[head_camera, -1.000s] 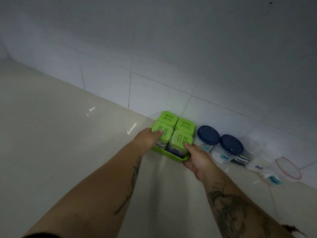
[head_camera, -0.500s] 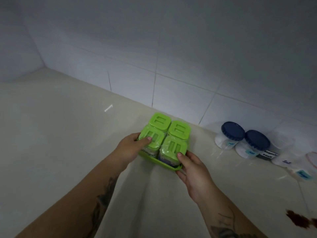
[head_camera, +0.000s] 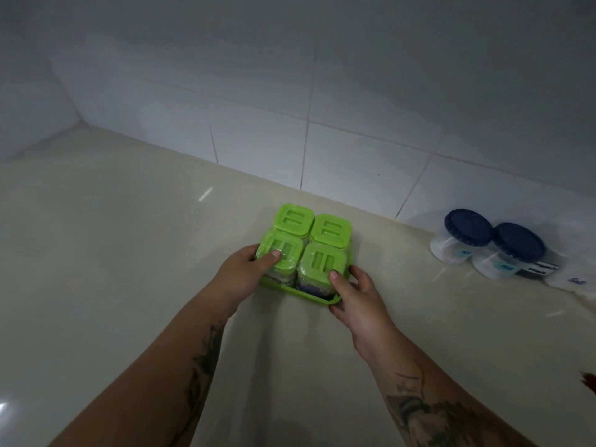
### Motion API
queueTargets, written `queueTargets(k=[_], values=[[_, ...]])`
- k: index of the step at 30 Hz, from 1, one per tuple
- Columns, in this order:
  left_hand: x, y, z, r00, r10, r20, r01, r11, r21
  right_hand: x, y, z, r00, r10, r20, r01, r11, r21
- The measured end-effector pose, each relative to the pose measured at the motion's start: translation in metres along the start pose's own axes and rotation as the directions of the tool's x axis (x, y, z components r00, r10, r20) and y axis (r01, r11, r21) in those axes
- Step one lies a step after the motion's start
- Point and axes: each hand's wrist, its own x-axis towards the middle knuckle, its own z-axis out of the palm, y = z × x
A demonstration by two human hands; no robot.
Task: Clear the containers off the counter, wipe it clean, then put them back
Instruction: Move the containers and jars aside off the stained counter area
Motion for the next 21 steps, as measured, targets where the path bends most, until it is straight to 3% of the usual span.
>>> queueTargets(k=[2, 4, 7, 14, 18, 21], values=[[0.000, 0.004, -0.004, 1.000, -0.019, 0.005, 0.019, 0.994, 0.104, 0.001, -0.003, -0.002, 1.000, 0.013, 0.004, -0.012, 0.999, -0.030], [0.002, 0.010, -0.008, 0.996, 0.009, -0.084, 0.018, 0.948, 0.318, 0.001, -0.008, -0.007, 0.999, 0.047, 0.016, -0.046, 0.997, -0.057], [0.002, 0.036, 0.004, 0.966, 0.200, -0.166, -0.106, 0.886, 0.451, 0.003, -0.022, -0.032, 0.998, 0.053, -0.022, -0.054, 0.995, -0.081], [0.014, 0.111, 0.105, 0.939, 0.323, 0.120, -0.343, 0.843, 0.415, 0.025, -0.085, -0.150, 0.942, -0.089, -0.323, 0.067, 0.995, -0.079], [0.033, 0.116, 0.186, 0.905, 0.324, 0.276, -0.420, 0.785, 0.455, 0.047, -0.106, -0.214, 0.871, -0.277, -0.406, 0.176, 0.947, -0.270], [0.048, 0.111, 0.245, 0.887, 0.277, 0.369, -0.434, 0.772, 0.464, 0.066, -0.103, -0.252, 0.838, -0.367, -0.404, 0.152, 0.867, -0.474]])
